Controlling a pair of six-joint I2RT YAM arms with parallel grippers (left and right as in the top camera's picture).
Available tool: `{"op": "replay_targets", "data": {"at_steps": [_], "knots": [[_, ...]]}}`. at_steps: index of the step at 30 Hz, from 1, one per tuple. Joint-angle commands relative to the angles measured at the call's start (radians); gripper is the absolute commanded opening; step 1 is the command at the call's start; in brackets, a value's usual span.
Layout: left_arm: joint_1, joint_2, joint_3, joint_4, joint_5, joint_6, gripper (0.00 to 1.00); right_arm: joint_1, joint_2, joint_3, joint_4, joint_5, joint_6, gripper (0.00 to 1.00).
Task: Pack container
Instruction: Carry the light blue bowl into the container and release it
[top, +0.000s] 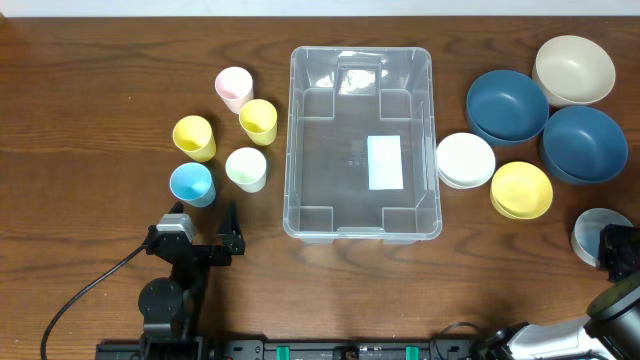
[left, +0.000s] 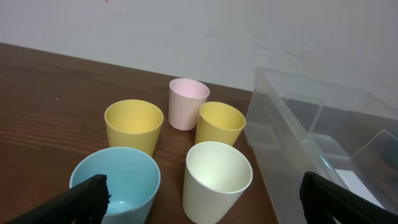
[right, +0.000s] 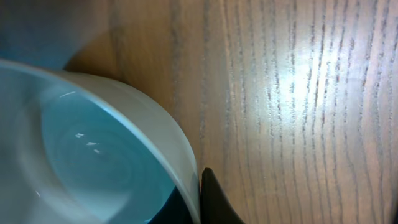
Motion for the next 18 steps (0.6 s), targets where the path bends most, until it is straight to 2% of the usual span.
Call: {"op": "replay_targets", "data": {"at_steps": [1,9,13,18], "knots": [[0.005,-0.006,-0.030,-0.014,-0.004,0.017,0.98,-0.025,0.035,-0.025,-0.025,0.039,0.005,0.02],[0.005,-0.006,-0.030,-0.014,-0.004,0.017,0.98,-0.084,-0.029,0.019,-0.108,-0.212,0.000,0.01],[0.005,-0.006,-0.030,-0.014,-0.004,0.017,0.98,-0.119,-0.131,0.068,-0.132,-0.346,-0.071,0.01],[0.005,-0.006,-0.030,-0.014,-0.004,0.017,0.98,-0.128,-0.302,0.115,-0.130,-0.389,-0.147,0.01]]}}
